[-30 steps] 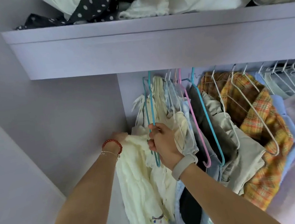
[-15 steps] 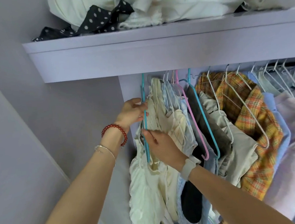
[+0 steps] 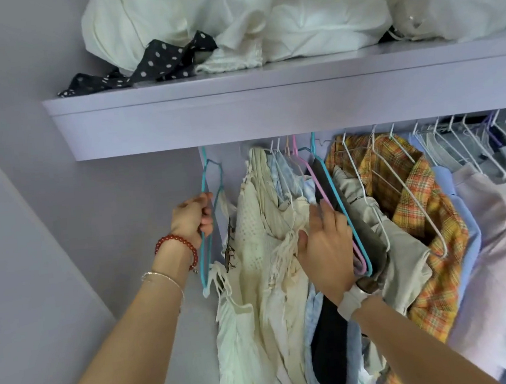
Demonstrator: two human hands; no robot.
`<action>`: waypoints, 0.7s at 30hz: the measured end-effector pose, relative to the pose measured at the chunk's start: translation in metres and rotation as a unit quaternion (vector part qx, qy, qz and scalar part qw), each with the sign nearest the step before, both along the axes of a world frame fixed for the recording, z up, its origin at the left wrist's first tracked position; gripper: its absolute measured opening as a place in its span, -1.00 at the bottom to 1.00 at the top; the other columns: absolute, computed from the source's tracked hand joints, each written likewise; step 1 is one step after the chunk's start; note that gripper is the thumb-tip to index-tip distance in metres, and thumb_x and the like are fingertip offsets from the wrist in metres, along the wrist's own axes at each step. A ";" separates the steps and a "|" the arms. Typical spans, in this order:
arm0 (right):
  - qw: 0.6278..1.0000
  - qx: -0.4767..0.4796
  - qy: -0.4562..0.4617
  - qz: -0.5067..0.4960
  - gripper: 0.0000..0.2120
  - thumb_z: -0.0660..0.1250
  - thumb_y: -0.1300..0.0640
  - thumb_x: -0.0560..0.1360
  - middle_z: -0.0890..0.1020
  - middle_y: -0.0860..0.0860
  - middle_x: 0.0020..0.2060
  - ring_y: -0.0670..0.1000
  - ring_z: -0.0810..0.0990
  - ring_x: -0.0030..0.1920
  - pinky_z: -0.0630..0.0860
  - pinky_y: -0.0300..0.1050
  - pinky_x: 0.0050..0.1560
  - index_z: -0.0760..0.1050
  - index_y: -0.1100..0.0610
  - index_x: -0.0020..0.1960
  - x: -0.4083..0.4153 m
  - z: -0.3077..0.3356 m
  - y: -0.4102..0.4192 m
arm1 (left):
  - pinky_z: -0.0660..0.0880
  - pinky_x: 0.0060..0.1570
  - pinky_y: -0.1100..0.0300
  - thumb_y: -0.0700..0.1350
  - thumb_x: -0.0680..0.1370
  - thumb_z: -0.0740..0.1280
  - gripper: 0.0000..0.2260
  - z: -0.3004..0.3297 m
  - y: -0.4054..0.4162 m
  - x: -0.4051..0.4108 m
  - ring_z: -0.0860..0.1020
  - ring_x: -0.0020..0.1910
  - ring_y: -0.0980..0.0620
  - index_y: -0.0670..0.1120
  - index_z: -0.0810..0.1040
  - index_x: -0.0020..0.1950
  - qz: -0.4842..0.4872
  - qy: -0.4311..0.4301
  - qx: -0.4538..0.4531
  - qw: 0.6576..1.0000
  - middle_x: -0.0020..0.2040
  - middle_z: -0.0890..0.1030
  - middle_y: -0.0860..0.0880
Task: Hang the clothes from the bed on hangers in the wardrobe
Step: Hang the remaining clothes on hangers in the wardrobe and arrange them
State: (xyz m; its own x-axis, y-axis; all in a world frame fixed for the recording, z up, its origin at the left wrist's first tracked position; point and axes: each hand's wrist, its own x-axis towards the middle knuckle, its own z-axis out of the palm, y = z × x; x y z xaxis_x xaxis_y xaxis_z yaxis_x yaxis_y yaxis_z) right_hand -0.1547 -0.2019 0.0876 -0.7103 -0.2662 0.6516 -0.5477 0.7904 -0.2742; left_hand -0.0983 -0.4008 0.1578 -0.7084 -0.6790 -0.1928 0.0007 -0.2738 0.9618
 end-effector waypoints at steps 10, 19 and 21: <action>0.966 0.025 -0.223 0.126 -0.49 0.09 0.19 0.57 0.56 0.22 0.07 0.24 0.57 0.02 0.49 0.06 -0.06 -0.01 0.30 0.44 0.007 0.011 -0.038 | 0.18 -0.67 0.39 -0.31 0.57 0.14 -0.83 -0.005 -0.005 0.015 0.29 -0.66 0.17 -0.13 0.50 -0.02 0.047 -0.010 -0.086 0.995 -0.35 0.37 -0.05; 0.930 0.096 -0.235 0.265 -0.45 0.02 0.03 0.61 0.55 0.25 0.08 0.26 0.55 0.01 0.44 0.03 -0.11 -0.08 0.22 0.49 0.021 0.021 -0.082 | 0.41 -0.44 0.50 -0.31 0.58 0.16 -0.71 -0.006 -0.003 0.014 0.44 -0.34 0.11 0.03 0.48 0.14 -0.028 -0.024 -0.234 0.972 -0.29 0.48 0.04; 0.918 0.073 -0.254 0.295 -0.43 0.02 -0.02 0.61 0.51 0.22 0.17 0.24 0.53 0.08 0.47 0.03 -0.03 -0.08 0.19 0.50 0.021 0.021 -0.081 | 0.49 -0.29 0.42 -0.25 0.60 0.15 -0.76 -0.007 0.001 0.011 0.53 -0.19 0.09 -0.01 0.49 0.18 -0.060 -0.032 -0.233 0.970 -0.13 0.56 0.00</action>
State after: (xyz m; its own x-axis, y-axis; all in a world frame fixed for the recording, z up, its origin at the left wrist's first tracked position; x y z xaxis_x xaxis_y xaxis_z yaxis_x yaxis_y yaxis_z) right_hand -0.1341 -0.2825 0.1090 -0.6167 -0.7604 0.2037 -0.7232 0.4451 -0.5280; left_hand -0.0869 -0.4002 0.1510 -0.7842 -0.6167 0.0690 -0.0682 0.1962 0.9782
